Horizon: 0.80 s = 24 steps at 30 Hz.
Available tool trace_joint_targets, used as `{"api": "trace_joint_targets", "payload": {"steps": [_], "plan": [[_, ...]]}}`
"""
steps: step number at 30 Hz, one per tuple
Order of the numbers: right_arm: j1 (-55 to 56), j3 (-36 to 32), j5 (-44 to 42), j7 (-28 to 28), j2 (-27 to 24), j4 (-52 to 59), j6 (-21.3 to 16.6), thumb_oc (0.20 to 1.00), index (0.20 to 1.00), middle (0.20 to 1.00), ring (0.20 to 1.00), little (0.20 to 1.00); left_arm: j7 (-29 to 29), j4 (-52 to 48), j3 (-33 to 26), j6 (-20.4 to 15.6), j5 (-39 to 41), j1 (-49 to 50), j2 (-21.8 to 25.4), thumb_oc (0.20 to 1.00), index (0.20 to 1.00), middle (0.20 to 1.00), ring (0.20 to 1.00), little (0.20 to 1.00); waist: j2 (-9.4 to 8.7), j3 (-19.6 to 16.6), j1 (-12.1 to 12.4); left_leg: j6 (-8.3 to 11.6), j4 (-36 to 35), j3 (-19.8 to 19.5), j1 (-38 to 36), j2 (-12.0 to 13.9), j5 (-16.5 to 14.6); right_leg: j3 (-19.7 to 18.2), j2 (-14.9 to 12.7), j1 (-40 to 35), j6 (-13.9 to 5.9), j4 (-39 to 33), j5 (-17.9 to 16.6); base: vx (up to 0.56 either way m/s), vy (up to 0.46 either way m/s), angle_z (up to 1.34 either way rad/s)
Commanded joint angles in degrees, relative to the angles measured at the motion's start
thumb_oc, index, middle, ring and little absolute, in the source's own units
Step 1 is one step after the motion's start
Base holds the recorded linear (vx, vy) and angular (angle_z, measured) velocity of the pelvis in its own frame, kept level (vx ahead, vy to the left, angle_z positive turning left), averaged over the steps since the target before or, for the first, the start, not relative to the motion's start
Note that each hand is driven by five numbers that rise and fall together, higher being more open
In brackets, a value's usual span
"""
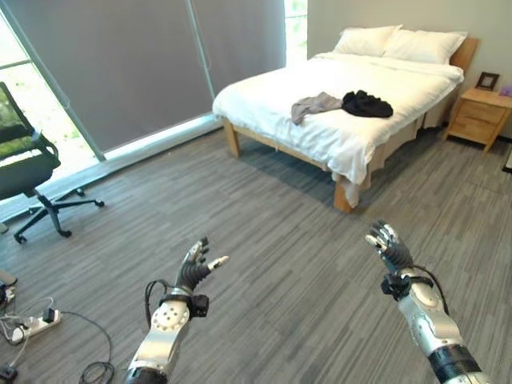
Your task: Pick up bed clothes into laundry basket.
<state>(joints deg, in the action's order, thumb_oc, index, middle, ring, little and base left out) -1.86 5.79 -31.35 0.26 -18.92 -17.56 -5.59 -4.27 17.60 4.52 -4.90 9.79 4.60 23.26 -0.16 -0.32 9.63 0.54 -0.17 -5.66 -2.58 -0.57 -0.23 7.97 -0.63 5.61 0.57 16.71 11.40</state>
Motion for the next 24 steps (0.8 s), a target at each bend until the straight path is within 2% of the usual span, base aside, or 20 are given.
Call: {"api": "trace_joint_targets", "payload": {"steps": [1,3,5,15,19,24], "plan": [[2.01,-2.6,6.13,-1.32,2.27,7.05,-3.95,1.0,1.0,1.0,1.0,1.0,-1.3,-3.57,-3.54,-2.74,-3.56,0.17,0.34,1.0,1.0,1.0,1.0,1.0,-3.67,2.03,-0.84,-0.25,-4.83,-4.65,-0.54,-2.31,3.42,2.4,-2.74,-10.26,-4.81,-21.71,-16.02,0.03,0.029,0.0],[3.64,-2.6,10.51,-1.96,2.02,7.03,-3.99,1.0,1.0,1.0,1.0,1.0,-1.87,-3.46,-3.9,-2.63,-3.99,1.04,-1.06,1.0,1.0,1.0,1.0,1.0,-3.61,2.37,-1.03,-0.27,-4.83,-4.59,-0.6,-2.27,3.32,2.28,-2.71,-10.3,-4.79,-21.71,-15.93,0.01,0.016,-0.07],[4.95,-3.21,11.32,-2.22,2.04,6.56,-4.09,1.0,1.0,1.0,1.0,1.0,-2.38,-3.97,-3.91,-2.43,-5.07,1.43,-1.55,1.0,1.0,1.0,1.0,1.0,-3.62,2.74,-1.22,-0.28,-4.83,-4.55,-0.62,-2.22,3.29,2.19,-2.73,-10.3,-4.77,-21.71,-15.9,0.01,0.011,-0.07],[8.34,-2.73,12.47,0.36,0.74,9.47,-3.96,1.0,1.0,1.0,1.0,1.0,-2.44,-5.64,-3.09,-1.92,-7.71,1.71,-1.33,1.0,1.0,1.0,1.0,1.0,-4.0,3.94,-2.26,-0.5,-4.83,-3.71,-0.98,-2.22,2.94,1.06,-2.7,-10.13,-4.99,-21.71,-16.21,0.01,0.014,-0.03],[8.4,-2.42,8.07,0.54,2.28,9.46,-4.36,1.0,1.0,1.0,1.0,1.0,-2.84,-6.14,-2.17,-1.83,-7.68,0.73,-1.22,1.0,1.0,1.0,1.0,1.0,-4.18,4.22,-2.57,-0.57,-4.83,-3.56,-0.99,-2.3,2.82,0.66,-2.65,-10.02,-4.98,-21.71,-16.29,0.0,0.004,-0.02],[7.18,-0.85,9.02,1.14,1.96,9.69,-4.19,1.0,1.0,1.0,1.0,1.0,-3.04,-6.63,-2.03,-1.91,-7.56,0.28,-0.97,1.0,1.0,1.0,1.0,1.0,-4.25,4.65,-2.43,-0.81,-4.83,-2.67,-0.6,-2.53,2.58,0.07,-2.79,-9.42,-5.31,-21.71,-16.47,0.0,0.027,-0.03]]}}
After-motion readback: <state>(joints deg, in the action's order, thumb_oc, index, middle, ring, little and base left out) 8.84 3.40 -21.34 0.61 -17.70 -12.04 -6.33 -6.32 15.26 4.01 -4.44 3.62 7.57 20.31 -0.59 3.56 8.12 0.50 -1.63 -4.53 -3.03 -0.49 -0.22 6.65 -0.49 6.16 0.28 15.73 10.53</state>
